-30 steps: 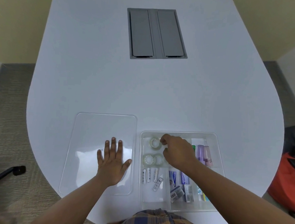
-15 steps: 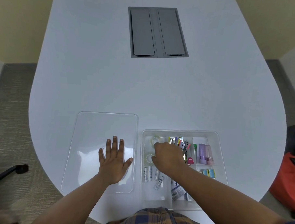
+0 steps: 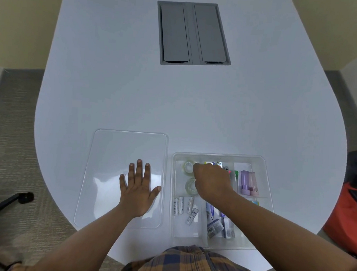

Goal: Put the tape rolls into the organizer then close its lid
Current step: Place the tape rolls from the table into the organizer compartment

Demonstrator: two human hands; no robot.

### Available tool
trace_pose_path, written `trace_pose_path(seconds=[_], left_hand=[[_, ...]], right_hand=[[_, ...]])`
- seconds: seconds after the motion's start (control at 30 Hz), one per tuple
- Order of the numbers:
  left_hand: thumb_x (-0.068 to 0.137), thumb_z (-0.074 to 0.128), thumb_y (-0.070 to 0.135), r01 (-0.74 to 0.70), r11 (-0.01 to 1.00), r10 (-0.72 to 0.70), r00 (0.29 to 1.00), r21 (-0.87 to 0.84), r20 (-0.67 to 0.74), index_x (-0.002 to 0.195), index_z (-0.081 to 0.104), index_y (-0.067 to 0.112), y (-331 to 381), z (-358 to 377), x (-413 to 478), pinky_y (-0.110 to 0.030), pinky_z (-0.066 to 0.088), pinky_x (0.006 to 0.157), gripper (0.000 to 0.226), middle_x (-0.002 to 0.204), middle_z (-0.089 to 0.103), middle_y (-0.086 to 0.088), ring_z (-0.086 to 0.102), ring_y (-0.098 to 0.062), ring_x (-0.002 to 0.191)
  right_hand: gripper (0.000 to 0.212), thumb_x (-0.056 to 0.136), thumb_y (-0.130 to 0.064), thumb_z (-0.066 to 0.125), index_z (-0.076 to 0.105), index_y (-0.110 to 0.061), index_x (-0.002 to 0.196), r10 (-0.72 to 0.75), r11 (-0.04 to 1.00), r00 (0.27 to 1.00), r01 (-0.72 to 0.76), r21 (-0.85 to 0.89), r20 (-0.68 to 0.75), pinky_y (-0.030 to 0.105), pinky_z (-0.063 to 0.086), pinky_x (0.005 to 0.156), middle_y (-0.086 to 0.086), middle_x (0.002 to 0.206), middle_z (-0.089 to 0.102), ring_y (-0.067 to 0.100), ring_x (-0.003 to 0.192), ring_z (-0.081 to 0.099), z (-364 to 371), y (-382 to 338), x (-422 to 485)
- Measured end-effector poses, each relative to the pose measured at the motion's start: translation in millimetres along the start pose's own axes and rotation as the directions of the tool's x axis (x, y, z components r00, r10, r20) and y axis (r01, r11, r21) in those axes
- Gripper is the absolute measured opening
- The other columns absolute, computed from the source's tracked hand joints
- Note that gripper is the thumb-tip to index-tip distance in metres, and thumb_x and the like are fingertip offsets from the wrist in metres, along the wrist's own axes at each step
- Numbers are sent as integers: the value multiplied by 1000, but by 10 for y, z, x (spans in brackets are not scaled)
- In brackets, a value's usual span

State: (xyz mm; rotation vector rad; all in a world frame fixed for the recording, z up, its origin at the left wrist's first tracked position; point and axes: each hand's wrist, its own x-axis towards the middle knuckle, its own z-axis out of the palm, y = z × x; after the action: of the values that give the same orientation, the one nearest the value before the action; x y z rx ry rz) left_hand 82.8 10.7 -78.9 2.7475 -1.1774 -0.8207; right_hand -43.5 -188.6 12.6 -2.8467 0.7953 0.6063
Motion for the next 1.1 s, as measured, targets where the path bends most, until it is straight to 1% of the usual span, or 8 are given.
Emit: trace_pose_path(seconds=[0.13, 0.27, 0.37, 0.5, 0.6, 0.7, 0.87, 1.1], left_hand=[[78, -5, 74, 0, 1000, 0, 1000, -3, 9, 143, -27, 22, -1, 4, 5, -55, -9, 114, 86, 152, -35, -1, -36, -21, 138], [79, -3, 73, -7, 1000, 7, 1000, -12, 7, 144, -26, 21, -1, -2, -5, -54, -11, 114, 86, 153, -34, -1, -35, -22, 139], [79, -3, 73, -9, 1000, 9, 1000, -14, 10, 143, -28, 22, -1, 2, -4, -53, -14, 113, 86, 152, -35, -1, -36, -22, 138], [79, -4, 74, -10, 1000, 10, 1000, -22, 18, 141, -31, 23, -9, 2, 5, -53, -14, 113, 85, 151, -38, 0, -37, -22, 138], [79, -5, 74, -10, 1000, 10, 1000, -19, 18, 141, -31, 23, -13, 7, 0, -54, -12, 114, 85, 151, -38, 0, -36, -22, 139], [79, -4, 74, -12, 1000, 13, 1000, -27, 16, 142, -30, 23, -3, 8, 2, -53, -13, 113, 85, 152, -37, -1, -37, -21, 138], [79, -4, 74, -12, 1000, 12, 1000, -16, 6, 142, -29, 23, -12, 18, 4, -53, -13, 113, 85, 152, -36, -1, -36, -22, 138], [80, -3, 74, -14, 1000, 14, 1000, -19, -9, 143, -28, 23, -26, 38, 10, -53, -12, 113, 85, 153, -33, -1, -34, -22, 140]], right_hand=[[18, 80, -8, 59, 58, -19, 94, -21, 999, 1000, 21, -28, 19, 27, 30, 51, 3, 86, 65, 25, 76, 65, -36, 15, -40], [14, 86, -24, 56, 58, -18, 99, -95, 986, 995, 96, 140, -17, 29, 41, 58, 4, 91, 67, 27, 82, 66, -26, -17, -133], [40, 84, -52, 58, 58, -19, 106, -142, 974, 986, 123, 188, 89, 35, 50, 72, 3, 99, 67, 28, 91, 65, -13, -59, -251], [73, 69, -64, 71, 49, -17, 120, -174, 983, 963, 158, 89, 208, 40, 53, 75, 3, 114, 62, 28, 95, 64, 45, -83, -386], [91, 68, -49, 80, 35, -13, 138, -177, 984, 957, 181, 3, 231, 41, 56, 74, 5, 133, 49, 30, 94, 65, 135, -89, -442], [71, 77, -19, 76, 38, -14, 137, -141, 990, 979, 141, 12, 147, 39, 57, 68, 2, 133, 48, 27, 86, 67, 194, -51, -396], [46, 79, -8, 67, 53, -20, 121, -124, 991, 990, 119, 65, 75, 33, 55, 65, -2, 117, 61, 26, 86, 68, 179, 26, -265], [48, 76, 0, 59, 47, -19, 118, -59, 988, 998, 58, 140, 0, 29, 40, 51, 1, 90, 68, 29, 69, 66, 214, 40, -165]])
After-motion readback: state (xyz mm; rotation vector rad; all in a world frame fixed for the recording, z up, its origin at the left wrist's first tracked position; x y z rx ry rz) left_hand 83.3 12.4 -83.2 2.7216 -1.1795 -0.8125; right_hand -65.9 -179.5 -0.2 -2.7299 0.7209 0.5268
